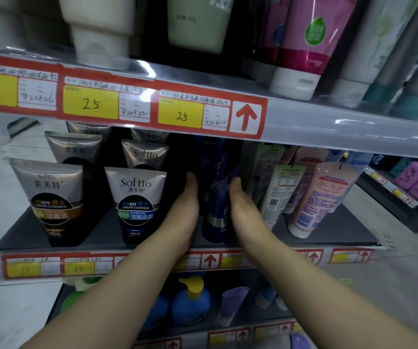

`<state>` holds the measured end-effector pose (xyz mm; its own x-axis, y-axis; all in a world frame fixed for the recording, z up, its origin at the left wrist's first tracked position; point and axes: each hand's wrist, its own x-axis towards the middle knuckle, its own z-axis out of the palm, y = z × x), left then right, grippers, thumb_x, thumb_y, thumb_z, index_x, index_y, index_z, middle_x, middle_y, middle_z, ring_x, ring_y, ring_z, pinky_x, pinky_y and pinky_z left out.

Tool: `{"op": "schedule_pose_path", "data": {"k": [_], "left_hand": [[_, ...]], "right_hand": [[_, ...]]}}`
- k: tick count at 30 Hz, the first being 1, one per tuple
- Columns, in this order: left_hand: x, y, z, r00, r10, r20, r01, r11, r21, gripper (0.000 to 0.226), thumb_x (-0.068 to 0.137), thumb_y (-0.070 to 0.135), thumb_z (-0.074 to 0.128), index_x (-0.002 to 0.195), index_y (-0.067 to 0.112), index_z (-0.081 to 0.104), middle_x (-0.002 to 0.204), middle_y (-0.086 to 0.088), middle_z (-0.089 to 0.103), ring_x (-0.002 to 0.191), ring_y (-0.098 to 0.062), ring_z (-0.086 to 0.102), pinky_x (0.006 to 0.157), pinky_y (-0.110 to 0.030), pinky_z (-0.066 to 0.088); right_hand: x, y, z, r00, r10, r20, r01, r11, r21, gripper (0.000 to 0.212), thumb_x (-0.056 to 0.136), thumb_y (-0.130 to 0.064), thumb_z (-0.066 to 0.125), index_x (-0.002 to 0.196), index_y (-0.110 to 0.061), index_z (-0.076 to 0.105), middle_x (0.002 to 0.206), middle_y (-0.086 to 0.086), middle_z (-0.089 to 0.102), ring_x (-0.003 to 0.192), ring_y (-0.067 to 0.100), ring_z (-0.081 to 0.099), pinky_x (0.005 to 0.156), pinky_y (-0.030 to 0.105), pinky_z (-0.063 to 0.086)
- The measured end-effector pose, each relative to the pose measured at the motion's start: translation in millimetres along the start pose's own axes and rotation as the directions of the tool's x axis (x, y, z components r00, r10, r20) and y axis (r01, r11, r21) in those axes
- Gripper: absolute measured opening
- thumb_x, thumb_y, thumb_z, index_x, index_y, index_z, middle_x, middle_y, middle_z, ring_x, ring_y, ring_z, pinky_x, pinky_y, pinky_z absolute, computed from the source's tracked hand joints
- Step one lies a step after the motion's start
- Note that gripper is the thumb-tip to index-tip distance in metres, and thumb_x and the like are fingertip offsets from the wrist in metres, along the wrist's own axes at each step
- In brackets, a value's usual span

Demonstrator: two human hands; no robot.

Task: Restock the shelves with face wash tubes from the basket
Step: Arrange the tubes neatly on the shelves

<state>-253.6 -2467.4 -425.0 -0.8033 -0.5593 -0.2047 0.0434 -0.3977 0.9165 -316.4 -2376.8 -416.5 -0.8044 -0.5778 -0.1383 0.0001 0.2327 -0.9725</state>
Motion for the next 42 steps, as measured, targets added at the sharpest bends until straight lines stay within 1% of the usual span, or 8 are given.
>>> {"op": "schedule_pose_path", "data": {"k": [6, 11, 17, 21, 24, 28, 32, 42], "left_hand": [[-20.3, -8.3, -6.5, 0.977, 0.053, -0.207, -0.030, 0.993, 0.110, 0.064, 0.080, 0.067, 0.032, 0.126, 0.029, 0.055, 0.123, 0.003, 0.061, 0.115, -0.020, 0.056, 0.106, -0.043, 0.038], [-41.7, -9.3, 10.4, 1.000, 0.010, -0.030, -0.009, 0.999, 0.031, 0.050, 0.095, 0.057, 0.028, 0.130, 0.031, 0.053, 0.125, 0.006, 0.061, 0.116, -0.012, 0.056, 0.108, -0.036, 0.037], [-39.1, -5.8, 14.6, 0.998, 0.057, 0.005, -0.057, 0.998, 0.030, 0.042, 0.098, 0.052, 0.027, 0.128, 0.035, 0.051, 0.105, 0.012, 0.060, 0.097, -0.001, 0.056, 0.089, -0.024, 0.040], [-34.4, -4.7, 9.3, 0.998, 0.056, -0.003, -0.055, 0.994, 0.094, 0.040, 0.098, 0.051, 0.028, 0.122, 0.034, 0.055, 0.118, 0.004, 0.062, 0.106, -0.008, 0.058, 0.097, -0.029, 0.042], [-35.6, -4.5, 5.5, 0.998, 0.056, -0.015, -0.053, 0.988, 0.148, 0.040, 0.097, 0.055, 0.028, 0.111, 0.035, 0.060, 0.116, 0.001, 0.066, 0.108, -0.013, 0.061, 0.103, -0.036, 0.042], [-46.2, -1.4, 2.8, 0.996, 0.076, -0.048, -0.062, 0.966, 0.252, 0.046, 0.089, 0.060, 0.033, 0.111, 0.032, 0.061, 0.110, 0.002, 0.068, 0.105, -0.016, 0.062, 0.102, -0.039, 0.042], [-66.4, 3.3, -0.2, 0.986, 0.165, -0.008, -0.150, 0.915, 0.374, 0.023, 0.100, 0.034, 0.036, 0.111, 0.031, 0.056, 0.105, 0.007, 0.065, 0.096, -0.006, 0.060, 0.085, -0.025, 0.046], [-86.6, 1.2, -11.0, 0.975, 0.199, 0.103, -0.217, 0.729, 0.649, 0.033, 0.093, 0.007, 0.048, 0.118, 0.022, 0.063, 0.109, 0.007, 0.068, 0.103, -0.006, 0.061, 0.090, -0.018, 0.044]], "right_hand": [[0.1, 0.4, -8.5, 0.999, -0.021, -0.036, 0.021, 1.000, 0.018, 0.039, 0.094, -0.054, 0.036, 0.123, -0.029, 0.046, 0.106, -0.012, 0.054, 0.097, 0.007, 0.051, 0.092, 0.025, 0.037], [9.2, 10.5, -4.8, 0.993, -0.048, 0.107, 0.029, 0.984, 0.174, 0.112, 0.048, -0.089, 0.057, 0.143, -0.034, 0.035, 0.138, -0.009, 0.051, 0.126, 0.014, 0.050, 0.110, 0.040, 0.037], [8.3, 15.0, -5.7, 0.986, -0.051, 0.158, 0.027, 0.988, 0.150, 0.105, 0.053, -0.084, 0.057, 0.141, -0.032, 0.038, 0.127, -0.007, 0.059, 0.115, 0.012, 0.057, 0.106, 0.037, 0.041], [3.3, 12.4, -10.1, 0.985, -0.062, 0.158, 0.052, 0.997, 0.064, 0.095, 0.058, -0.078, 0.060, 0.137, -0.026, 0.045, 0.123, -0.005, 0.063, 0.110, 0.012, 0.062, 0.102, 0.037, 0.046], [-3.7, 7.5, -18.3, 0.985, -0.057, 0.162, 0.067, 0.996, -0.057, 0.063, 0.076, -0.058, 0.061, 0.127, -0.021, 0.055, 0.114, -0.003, 0.067, 0.104, 0.013, 0.064, 0.098, 0.035, 0.049], [-15.9, 4.4, -30.3, 0.965, -0.064, 0.255, 0.141, 0.944, -0.299, 0.043, 0.087, -0.022, 0.065, 0.127, -0.020, 0.050, 0.104, -0.013, 0.061, 0.091, -0.004, 0.056, 0.078, 0.007, 0.044], [-24.5, 11.2, -25.0, 0.970, -0.149, 0.193, 0.208, 0.918, -0.338, 0.045, 0.085, -0.014, 0.067, 0.126, -0.017, 0.049, 0.108, -0.007, 0.061, 0.086, -0.007, 0.054, 0.067, -0.002, 0.042], [-39.9, 21.2, -15.8, 0.951, -0.299, 0.078, 0.303, 0.850, -0.432, 0.042, 0.083, -0.022, 0.070, 0.119, -0.015, 0.051, 0.109, -0.002, 0.066, 0.097, 0.010, 0.061, 0.082, 0.022, 0.047]]}}
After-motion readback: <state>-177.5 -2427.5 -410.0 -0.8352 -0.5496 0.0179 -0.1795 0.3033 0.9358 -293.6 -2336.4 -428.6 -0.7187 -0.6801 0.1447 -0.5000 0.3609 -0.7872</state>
